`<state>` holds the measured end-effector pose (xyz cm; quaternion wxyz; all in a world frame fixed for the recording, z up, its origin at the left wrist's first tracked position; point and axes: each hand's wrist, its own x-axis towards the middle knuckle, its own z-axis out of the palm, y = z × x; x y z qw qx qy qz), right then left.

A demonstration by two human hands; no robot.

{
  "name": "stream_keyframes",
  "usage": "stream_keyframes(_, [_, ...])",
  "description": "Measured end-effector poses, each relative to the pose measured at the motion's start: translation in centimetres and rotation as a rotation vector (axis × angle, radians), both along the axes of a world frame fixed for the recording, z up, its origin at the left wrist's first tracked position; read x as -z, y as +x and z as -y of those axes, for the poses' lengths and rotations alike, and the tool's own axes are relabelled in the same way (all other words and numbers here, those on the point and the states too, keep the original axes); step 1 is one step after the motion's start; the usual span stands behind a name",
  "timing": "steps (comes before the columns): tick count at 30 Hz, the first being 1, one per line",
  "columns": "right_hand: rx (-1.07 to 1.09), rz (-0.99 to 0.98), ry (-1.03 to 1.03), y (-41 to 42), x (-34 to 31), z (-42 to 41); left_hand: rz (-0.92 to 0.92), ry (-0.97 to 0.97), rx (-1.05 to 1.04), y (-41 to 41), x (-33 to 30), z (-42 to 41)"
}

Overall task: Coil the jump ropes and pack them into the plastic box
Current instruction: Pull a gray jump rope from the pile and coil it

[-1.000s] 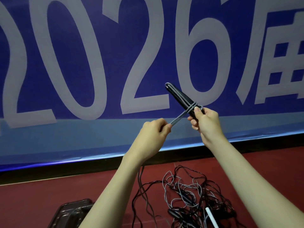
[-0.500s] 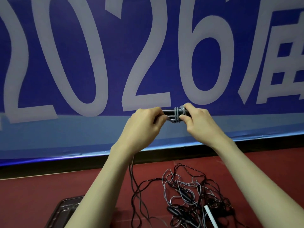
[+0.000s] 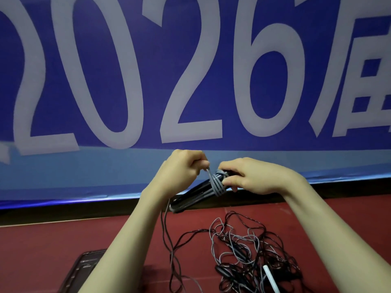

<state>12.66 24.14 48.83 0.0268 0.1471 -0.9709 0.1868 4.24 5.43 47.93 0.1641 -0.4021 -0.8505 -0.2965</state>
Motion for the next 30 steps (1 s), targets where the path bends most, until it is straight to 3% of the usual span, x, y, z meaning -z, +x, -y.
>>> stream_keyframes(4, [-0.058,0.079,-0.099,0.3,-0.1,-0.5,0.195,0.070,0.104,-0.1,0.8,0.1])
stream_keyframes(13, [-0.139,0.043,-0.338,-0.7,0.9,-0.3,0.741,0.395,0.442,-1.8,3.1,1.1])
stream_keyframes(16, [-0.162,0.020,-0.447,-0.8,0.9,0.1,0.747,0.488,0.492,-1.7,3.6,0.7])
stream_keyframes(21, [-0.151,-0.056,-0.648,-1.2,1.1,-0.1,0.518,0.476,0.330,-1.7,3.5,-0.4])
stream_keyframes(26, [-0.056,-0.172,-0.773,-1.6,1.3,-0.2,0.652,0.662,0.172,-0.3,2.5,-3.0])
stream_keyframes(30, [0.049,-0.256,-0.933,-2.4,1.6,0.0,0.527,0.650,0.108,0.6,2.7,-3.8])
